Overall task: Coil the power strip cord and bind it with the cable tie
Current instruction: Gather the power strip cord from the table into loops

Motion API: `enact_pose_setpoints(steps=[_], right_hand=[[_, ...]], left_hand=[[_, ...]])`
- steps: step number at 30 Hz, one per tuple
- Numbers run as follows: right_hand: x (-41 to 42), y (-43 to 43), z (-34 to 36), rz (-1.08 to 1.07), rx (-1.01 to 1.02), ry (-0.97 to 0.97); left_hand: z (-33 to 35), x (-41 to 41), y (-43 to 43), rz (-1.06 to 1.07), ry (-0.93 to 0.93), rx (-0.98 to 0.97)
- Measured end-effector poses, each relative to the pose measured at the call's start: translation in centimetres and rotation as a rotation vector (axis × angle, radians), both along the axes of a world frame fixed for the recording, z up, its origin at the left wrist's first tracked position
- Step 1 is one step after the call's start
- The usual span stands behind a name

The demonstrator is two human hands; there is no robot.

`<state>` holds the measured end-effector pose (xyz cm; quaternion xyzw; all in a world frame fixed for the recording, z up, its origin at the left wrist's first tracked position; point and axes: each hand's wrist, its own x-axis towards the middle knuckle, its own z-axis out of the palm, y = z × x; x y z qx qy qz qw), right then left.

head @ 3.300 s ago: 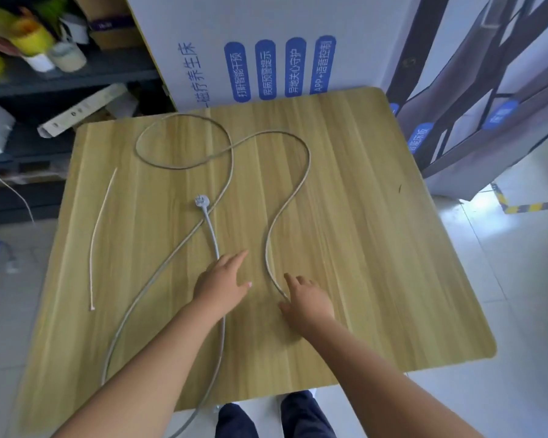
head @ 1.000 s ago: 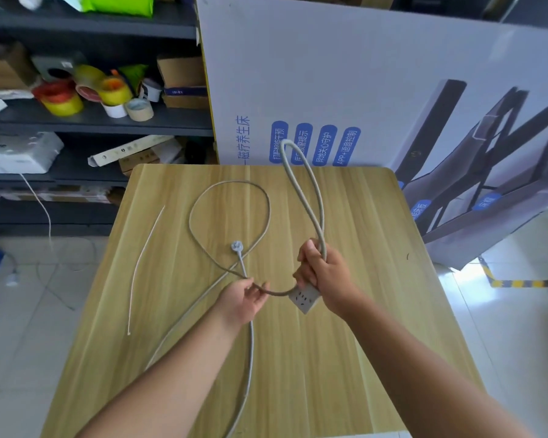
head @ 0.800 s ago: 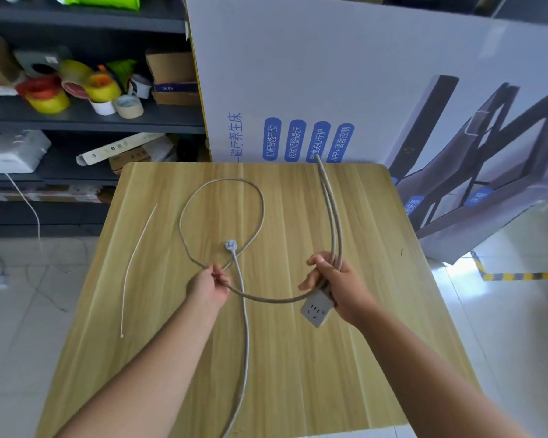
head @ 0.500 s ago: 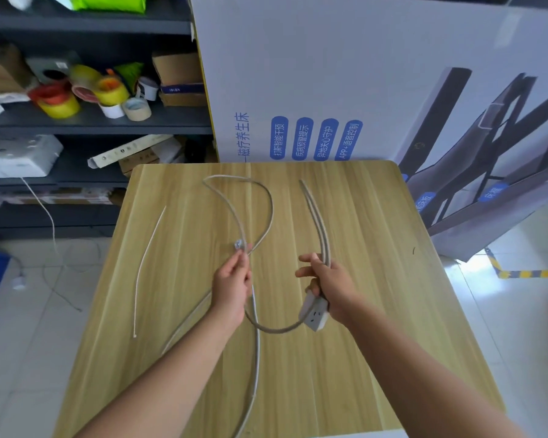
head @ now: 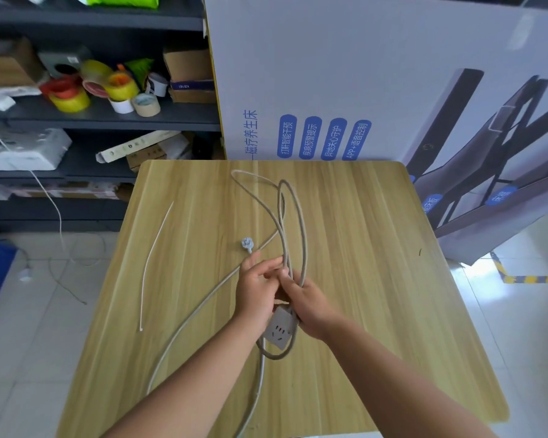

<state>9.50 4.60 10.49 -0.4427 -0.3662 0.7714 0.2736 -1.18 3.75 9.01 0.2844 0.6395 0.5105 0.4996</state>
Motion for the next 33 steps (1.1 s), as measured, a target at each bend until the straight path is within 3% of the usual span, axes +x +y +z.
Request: enact_pose_setpoints(steps=[5, 8, 11, 16, 21, 24, 27, 33], right_hand=[[1.7, 0.9, 1.5, 0.107, 0.039, -0.018], [3.9, 1.2, 3.4, 0.253, 0.058, 0.050], [6.1, 1.2, 5.6, 0.363, 0.078, 0.153], [8.7, 1.1, 9.6, 0.459, 0.057, 0.413], [10.7, 1.6, 12.4, 0.518, 0.075, 0.573], [11.8, 2.1, 12.9, 0.477, 0.131, 0.560], [12.7, 2.8, 13.0, 0.312, 0.216, 0.458], [11.3, 4.4, 9.8, -0.054, 0.338, -0.065]], left_hand=[[-0.2, -2.3, 0.3, 0.149, -0.151, 0.036], [-0.9, -5.3, 1.5, 0.213, 0.133, 0.045], [-1.7, -7.7, 2.8, 0.165, 0.446, -0.072], [-2.5, -10.5, 5.5, -0.156, 0.887, -0.186], [-1.1, -10.8, 9.7, -0.378, 1.111, -0.075], [-0.2, -10.3, 11.8, -0.436, 1.229, 0.035], [0.7, -9.4, 11.0, -0.459, 1.108, 0.073], [3.2, -6.0, 7.2, -0.174, 0.392, 0.106]])
